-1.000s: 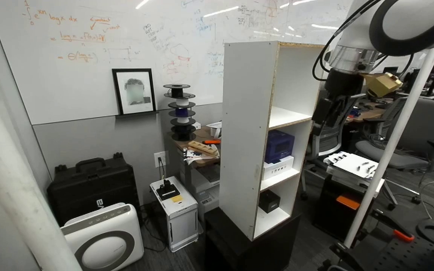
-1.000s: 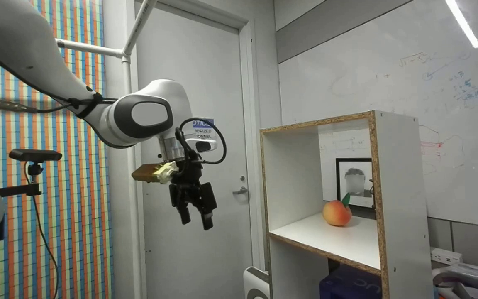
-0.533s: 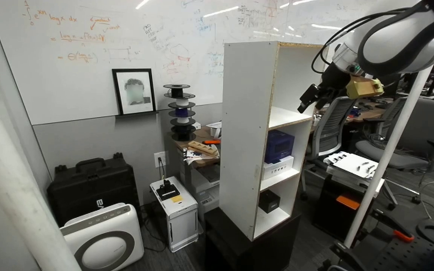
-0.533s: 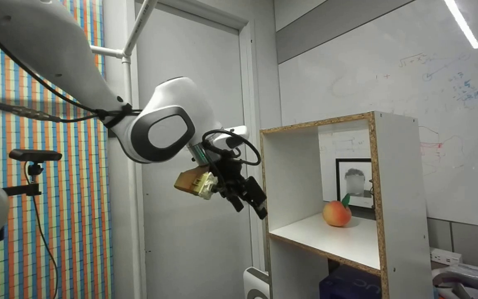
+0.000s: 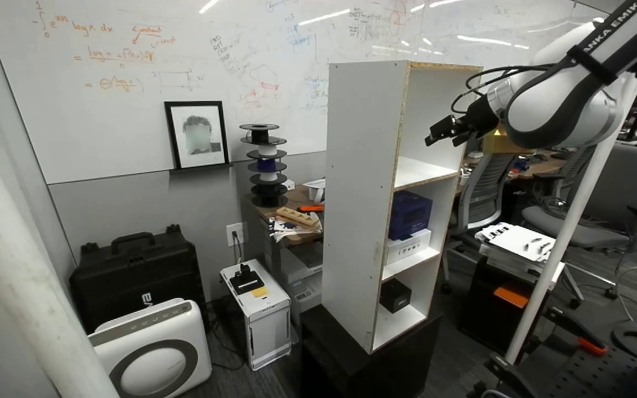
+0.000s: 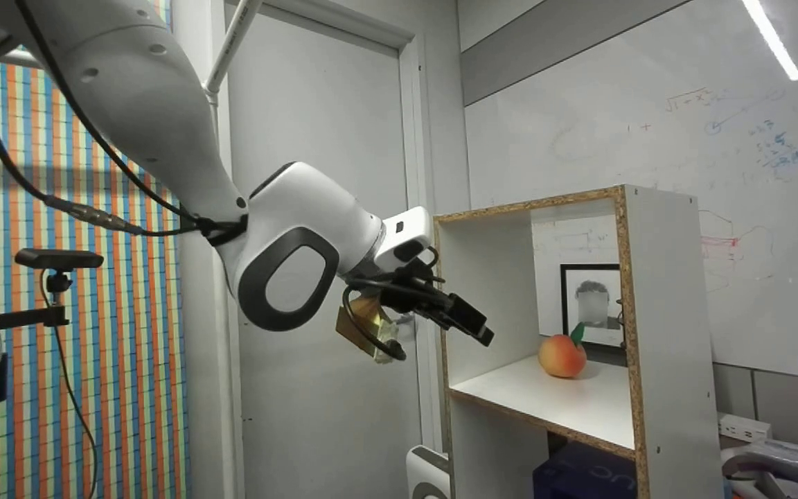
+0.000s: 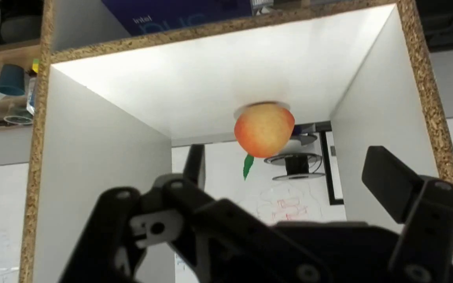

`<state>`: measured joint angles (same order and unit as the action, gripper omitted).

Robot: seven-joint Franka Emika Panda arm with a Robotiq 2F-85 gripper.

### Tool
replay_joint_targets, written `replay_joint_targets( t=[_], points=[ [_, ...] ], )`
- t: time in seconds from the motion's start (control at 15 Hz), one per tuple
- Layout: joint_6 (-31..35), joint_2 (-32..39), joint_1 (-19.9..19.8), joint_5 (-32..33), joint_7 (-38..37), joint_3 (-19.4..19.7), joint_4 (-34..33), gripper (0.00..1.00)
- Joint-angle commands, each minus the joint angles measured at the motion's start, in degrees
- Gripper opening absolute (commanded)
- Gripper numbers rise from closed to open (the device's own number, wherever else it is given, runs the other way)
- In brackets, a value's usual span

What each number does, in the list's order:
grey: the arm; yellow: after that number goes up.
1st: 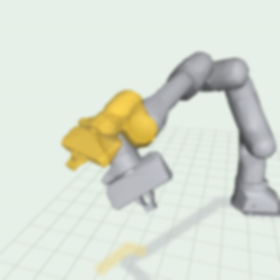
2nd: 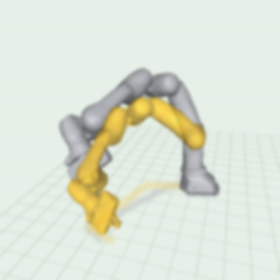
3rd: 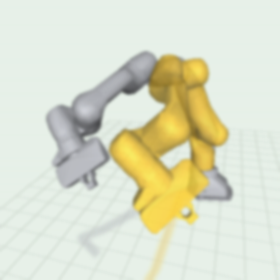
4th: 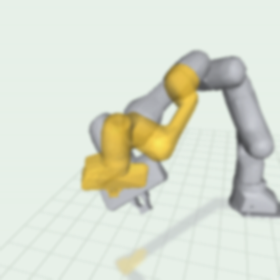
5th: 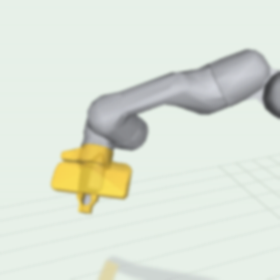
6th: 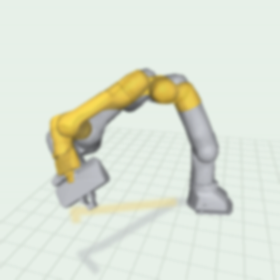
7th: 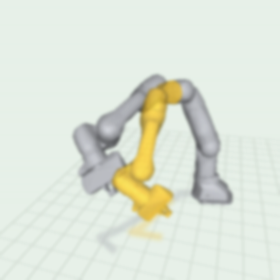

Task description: Pick up the peach from the shelf and place it on top of the shelf

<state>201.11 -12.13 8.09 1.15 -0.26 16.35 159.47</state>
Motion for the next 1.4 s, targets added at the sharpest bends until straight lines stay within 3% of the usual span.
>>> replay_joint_targets(
  t=[0.0, 0.27, 0.67, 0.73, 1.07, 1.33],
  points=[
    [15.4, 9.0, 6.0, 7.1, -9.4, 6.7, -3.2, 1.00],
    [29.1, 23.3, 2.8, 16.5, -22.5, 9.0, -7.3, 1.00],
    [29.8, 36.7, -7.1, 23.8, -37.4, 6.5, -19.8, 1.00],
    [28.7, 36.7, -16.2, 21.8, -34.4, -3.1, -21.7, 1.00],
    [26.8, 40.1, -24.9, 22.0, -33.7, -13.3, -30.2, 1.00],
    [24.6, 42.3, -27.5, 23.0, -34.6, -18.5, -34.7, 1.00]
  ],
)
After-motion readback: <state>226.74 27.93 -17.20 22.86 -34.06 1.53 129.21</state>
